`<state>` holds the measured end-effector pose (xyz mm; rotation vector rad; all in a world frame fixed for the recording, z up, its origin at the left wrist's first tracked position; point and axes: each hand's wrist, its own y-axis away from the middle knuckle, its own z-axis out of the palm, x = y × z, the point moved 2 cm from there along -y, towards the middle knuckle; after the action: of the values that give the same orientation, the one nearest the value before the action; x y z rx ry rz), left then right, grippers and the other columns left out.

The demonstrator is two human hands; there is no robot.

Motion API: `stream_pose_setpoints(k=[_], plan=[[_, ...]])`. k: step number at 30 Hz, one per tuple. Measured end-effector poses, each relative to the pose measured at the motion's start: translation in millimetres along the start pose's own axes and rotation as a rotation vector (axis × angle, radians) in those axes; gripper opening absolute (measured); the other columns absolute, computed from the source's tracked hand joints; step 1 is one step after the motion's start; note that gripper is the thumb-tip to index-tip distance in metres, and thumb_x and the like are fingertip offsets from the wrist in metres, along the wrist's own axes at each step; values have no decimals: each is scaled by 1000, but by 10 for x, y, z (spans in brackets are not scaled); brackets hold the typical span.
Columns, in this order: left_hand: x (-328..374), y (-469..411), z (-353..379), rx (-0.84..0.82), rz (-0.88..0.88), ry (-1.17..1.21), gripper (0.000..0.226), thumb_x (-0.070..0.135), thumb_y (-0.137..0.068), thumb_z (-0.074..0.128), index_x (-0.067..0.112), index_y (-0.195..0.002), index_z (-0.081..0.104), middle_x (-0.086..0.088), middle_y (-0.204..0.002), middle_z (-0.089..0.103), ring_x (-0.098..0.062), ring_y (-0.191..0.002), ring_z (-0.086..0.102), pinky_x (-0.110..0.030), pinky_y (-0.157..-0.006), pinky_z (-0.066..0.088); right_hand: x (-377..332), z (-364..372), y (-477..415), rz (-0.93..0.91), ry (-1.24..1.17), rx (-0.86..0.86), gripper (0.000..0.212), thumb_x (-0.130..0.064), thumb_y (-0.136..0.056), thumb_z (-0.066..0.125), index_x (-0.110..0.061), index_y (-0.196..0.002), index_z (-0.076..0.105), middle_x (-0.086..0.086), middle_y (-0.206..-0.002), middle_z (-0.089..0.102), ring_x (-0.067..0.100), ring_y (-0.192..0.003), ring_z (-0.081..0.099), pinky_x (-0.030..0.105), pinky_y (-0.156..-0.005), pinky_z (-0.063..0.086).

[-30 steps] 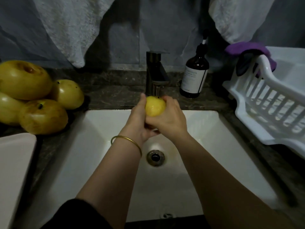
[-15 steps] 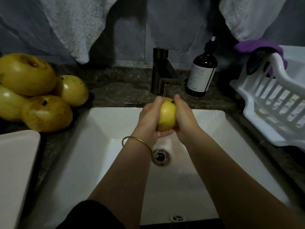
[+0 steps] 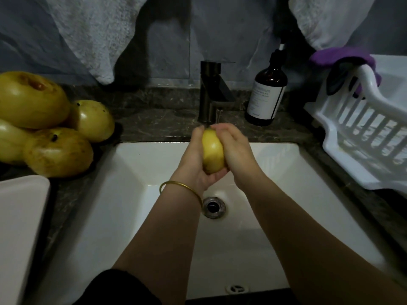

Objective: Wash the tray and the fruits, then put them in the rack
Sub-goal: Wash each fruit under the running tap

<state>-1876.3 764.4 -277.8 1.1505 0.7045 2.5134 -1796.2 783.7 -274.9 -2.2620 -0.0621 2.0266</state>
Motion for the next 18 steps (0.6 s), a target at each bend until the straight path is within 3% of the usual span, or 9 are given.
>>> stream_pose_setpoints(k=[4, 8, 12, 16, 18], plan=[[-77, -25, 74, -100, 90, -232, 63, 58, -70, 72, 23, -120, 56, -9, -119, 60, -28, -102, 62, -43, -71, 59, -8, -125, -23, 133, -151, 156, 23, -29, -99, 41, -28, -88, 61, 2, -99, 59, 19, -92, 56, 37, -76, 52], [-82, -37, 73, -62, 209, -305, 57, 50, -75, 73, 25, -121, 51, -5, -116, 59, -22, -96, 62, -36, -63, 59, 16, -107, -6, 232, -303, 104, 29, -39, -102, 36, -28, -88, 60, 4, -100, 60, 17, -88, 59, 36, -76, 52], [-50, -127, 1, 24, 166, -175, 62, 60, -71, 70, 23, -120, 57, -7, -116, 62, -27, -100, 63, -38, -60, 58, 30, 1, -34, 132, -83, 5, 32, -38, -99, 42, -24, -125, 55, 4, -123, 56, 21, -110, 56, 40, -93, 49], [-69, -131, -35, 26, 33, 78, 58, 64, -75, 61, 19, -113, 62, -8, -112, 65, -26, -95, 65, -34, -58, 54, 59, 76, 18, -77, 231, -98, 41, -42, -91, 54, -38, -132, 48, -2, -136, 43, 19, -118, 48, 42, -101, 43], [-76, -102, -22, -6, -2, 141, 53, 62, -80, 56, 17, -107, 64, -8, -106, 68, -24, -89, 66, -31, -58, 52, 46, 82, 58, -149, 357, -103, 44, -46, -90, 55, -41, -133, 45, -4, -135, 41, 16, -117, 47, 35, -100, 40]])
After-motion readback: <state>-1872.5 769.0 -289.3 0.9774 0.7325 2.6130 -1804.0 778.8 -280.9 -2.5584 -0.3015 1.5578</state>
